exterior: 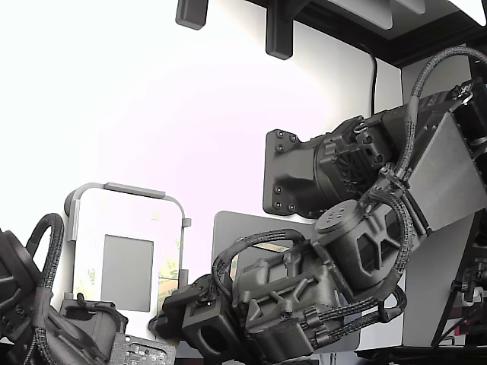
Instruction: Peel off protective film from adhesive tape.
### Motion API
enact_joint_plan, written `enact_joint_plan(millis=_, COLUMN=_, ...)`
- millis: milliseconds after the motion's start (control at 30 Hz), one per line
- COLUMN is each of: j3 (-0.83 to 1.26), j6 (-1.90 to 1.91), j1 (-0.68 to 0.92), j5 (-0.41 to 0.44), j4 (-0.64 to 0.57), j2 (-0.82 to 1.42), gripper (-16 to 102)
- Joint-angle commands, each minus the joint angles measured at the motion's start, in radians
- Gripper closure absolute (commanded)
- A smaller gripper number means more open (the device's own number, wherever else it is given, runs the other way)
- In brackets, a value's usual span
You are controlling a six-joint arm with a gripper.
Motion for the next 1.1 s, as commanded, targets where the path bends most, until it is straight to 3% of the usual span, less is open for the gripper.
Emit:
enact_joint_plan(millis=0, j3=-0.017, j6=-0.003, j1=-0.018, j5=-0.005, j4=-0.003, j2=0.014, gripper=96)
enact_joint_plan(millis=1067, j3=-0.067, j6=-0.055, j1=-0.066, j5=-0.023, j4=0.049, j2=0.009, gripper=96)
